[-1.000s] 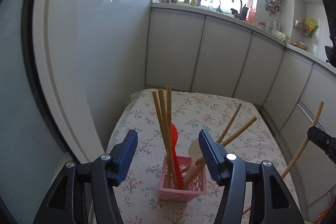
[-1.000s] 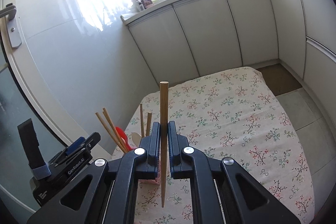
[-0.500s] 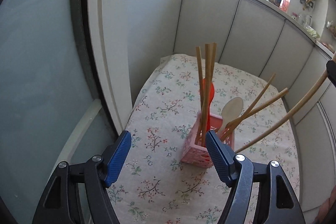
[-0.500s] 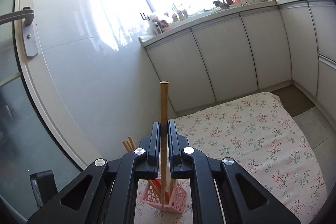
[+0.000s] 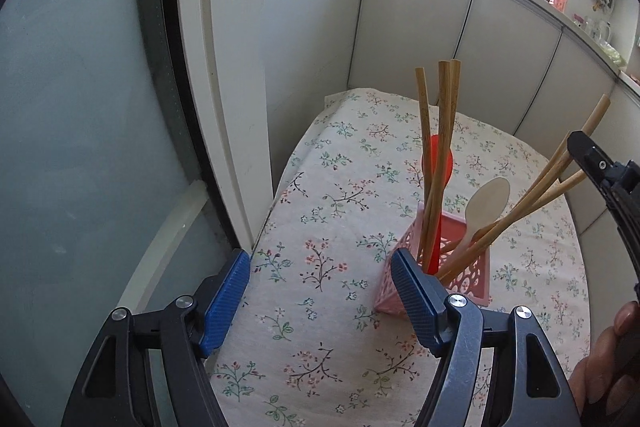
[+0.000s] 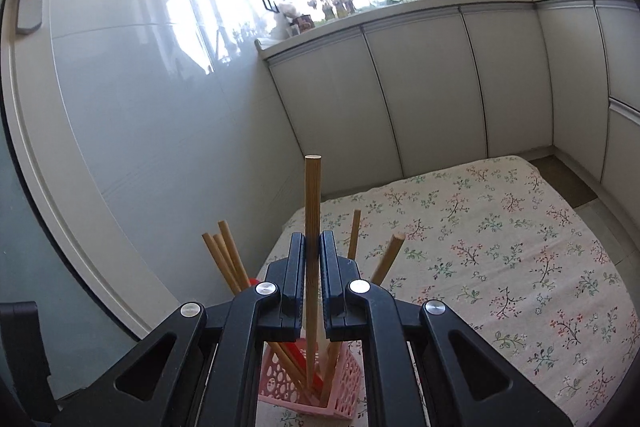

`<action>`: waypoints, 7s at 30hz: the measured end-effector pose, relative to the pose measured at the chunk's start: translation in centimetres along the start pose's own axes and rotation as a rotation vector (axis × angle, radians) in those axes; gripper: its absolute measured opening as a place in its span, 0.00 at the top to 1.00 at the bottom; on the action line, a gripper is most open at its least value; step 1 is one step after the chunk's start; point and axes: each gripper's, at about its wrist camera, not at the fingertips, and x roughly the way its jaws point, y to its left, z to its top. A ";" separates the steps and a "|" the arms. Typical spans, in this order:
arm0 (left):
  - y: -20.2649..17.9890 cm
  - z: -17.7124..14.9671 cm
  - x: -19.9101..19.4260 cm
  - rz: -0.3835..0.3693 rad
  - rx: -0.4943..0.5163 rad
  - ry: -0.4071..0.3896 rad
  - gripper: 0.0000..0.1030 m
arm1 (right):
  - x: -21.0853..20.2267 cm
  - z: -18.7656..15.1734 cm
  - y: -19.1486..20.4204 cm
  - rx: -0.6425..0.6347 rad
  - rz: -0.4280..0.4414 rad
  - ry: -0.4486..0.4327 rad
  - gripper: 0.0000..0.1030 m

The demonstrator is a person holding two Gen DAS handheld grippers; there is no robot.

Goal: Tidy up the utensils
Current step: 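Open the left gripper over the basket while the right gripper releases its chopstick, then move both grippers back to the last loose chopsticks on the tablecloth, then grasp a chopstick with the left gripper while the right gripper grasps the other, then carry both chopsticks upright to the pink basket and lower them in, then open both grippers to release the chopsticks into the basket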

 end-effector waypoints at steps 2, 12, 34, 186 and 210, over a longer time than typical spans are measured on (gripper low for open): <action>0.1 0.0 0.1 -0.001 -0.002 0.005 0.28 | 0.7 -0.4 0.1 -0.015 -0.007 0.016 0.93; -0.4 -0.2 -0.6 -0.044 0.000 0.013 0.24 | -0.9 0.7 -1.6 0.081 0.100 0.130 0.56; -7.4 -4.7 -1.6 -0.198 0.228 0.197 0.15 | -11.4 -1.4 -13.8 0.007 -0.286 0.504 0.21; -4.9 2.3 -10.7 -0.250 0.128 -0.429 0.95 | -14.1 4.6 -7.0 0.087 -0.036 0.128 0.93; -4.1 1.9 -3.0 -0.171 0.157 -0.183 0.48 | -12.5 5.4 -4.4 0.085 0.004 0.000 0.93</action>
